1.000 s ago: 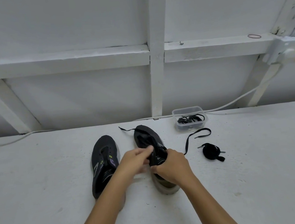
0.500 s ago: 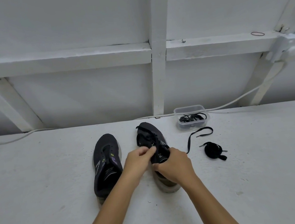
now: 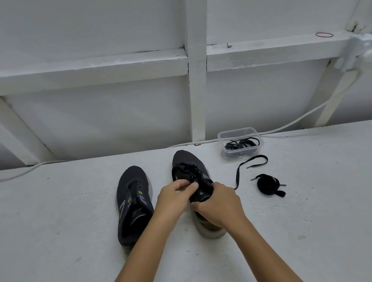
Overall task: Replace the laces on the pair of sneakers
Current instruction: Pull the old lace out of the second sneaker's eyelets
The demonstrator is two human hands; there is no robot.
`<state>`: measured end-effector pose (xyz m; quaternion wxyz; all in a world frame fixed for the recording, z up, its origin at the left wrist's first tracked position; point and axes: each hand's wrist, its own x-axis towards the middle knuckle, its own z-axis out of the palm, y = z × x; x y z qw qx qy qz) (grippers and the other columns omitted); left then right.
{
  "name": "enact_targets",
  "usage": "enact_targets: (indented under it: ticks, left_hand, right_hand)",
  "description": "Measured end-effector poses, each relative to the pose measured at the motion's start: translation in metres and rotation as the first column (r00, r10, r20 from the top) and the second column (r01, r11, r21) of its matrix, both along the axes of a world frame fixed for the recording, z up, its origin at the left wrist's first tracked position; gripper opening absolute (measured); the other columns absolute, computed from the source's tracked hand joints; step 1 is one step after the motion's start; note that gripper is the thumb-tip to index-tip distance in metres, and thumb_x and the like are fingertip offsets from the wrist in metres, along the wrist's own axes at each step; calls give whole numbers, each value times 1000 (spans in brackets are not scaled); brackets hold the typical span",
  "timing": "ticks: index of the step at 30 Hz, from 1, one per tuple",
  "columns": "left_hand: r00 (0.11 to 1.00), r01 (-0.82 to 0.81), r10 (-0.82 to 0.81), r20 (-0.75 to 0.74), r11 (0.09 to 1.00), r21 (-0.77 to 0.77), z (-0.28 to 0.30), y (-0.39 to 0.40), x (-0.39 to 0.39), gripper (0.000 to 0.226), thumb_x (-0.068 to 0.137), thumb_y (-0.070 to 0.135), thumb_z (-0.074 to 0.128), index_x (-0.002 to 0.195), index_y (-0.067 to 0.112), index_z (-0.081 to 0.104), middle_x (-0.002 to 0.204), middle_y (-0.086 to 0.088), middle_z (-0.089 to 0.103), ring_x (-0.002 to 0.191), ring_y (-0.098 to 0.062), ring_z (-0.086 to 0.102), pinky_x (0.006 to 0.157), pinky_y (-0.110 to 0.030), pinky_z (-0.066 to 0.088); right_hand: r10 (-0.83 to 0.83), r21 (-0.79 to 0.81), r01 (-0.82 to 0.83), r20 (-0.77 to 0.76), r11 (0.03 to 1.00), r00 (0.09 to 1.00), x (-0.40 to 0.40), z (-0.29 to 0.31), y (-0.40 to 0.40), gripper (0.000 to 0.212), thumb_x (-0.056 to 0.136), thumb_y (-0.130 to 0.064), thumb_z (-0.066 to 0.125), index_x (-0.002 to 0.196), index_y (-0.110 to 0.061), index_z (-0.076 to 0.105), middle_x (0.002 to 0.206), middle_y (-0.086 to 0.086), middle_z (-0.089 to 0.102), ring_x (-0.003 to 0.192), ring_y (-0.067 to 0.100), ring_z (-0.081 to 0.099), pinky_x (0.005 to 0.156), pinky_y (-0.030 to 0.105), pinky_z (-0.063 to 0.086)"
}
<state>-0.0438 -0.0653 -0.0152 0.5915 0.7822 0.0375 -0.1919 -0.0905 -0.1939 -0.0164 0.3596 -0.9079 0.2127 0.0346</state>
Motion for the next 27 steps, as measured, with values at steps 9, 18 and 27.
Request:
enact_targets:
  ticks: [9, 18, 27]
  left_hand:
    - [862, -432, 394, 319, 900, 56, 18, 14, 28, 13, 90, 30, 70, 88, 17, 72, 80, 2, 72, 79, -16, 69, 77, -31, 53]
    - [756, -46, -245, 607, 905, 423, 12, 19, 30, 16, 94, 18, 66, 110, 20, 70, 103, 10, 64, 83, -8, 59, 78, -23, 48]
    - [847, 19, -288, 446, 856, 517, 8, 16, 27, 8, 94, 19, 65, 90, 19, 73, 90, 5, 71, 77, -10, 60, 78, -31, 51]
  right_hand:
    - [-6, 15, 6, -15, 1000, 1000, -1, -1, -2, 51, 71, -51, 75, 112, -25, 59, 96, -9, 62, 85, 17, 57, 63, 24, 39]
    - [0, -17, 0, -19, 1000, 1000, 1, -1, -1, 52, 72, -50, 74, 114, -22, 61, 102, -5, 67, 89, 18, 61, 70, 27, 44]
    - [-12, -15, 12, -19, 1000, 1000, -1, 2, 0, 52, 71, -52, 73, 112, -24, 61, 98, -6, 66, 86, 18, 60, 68, 27, 42]
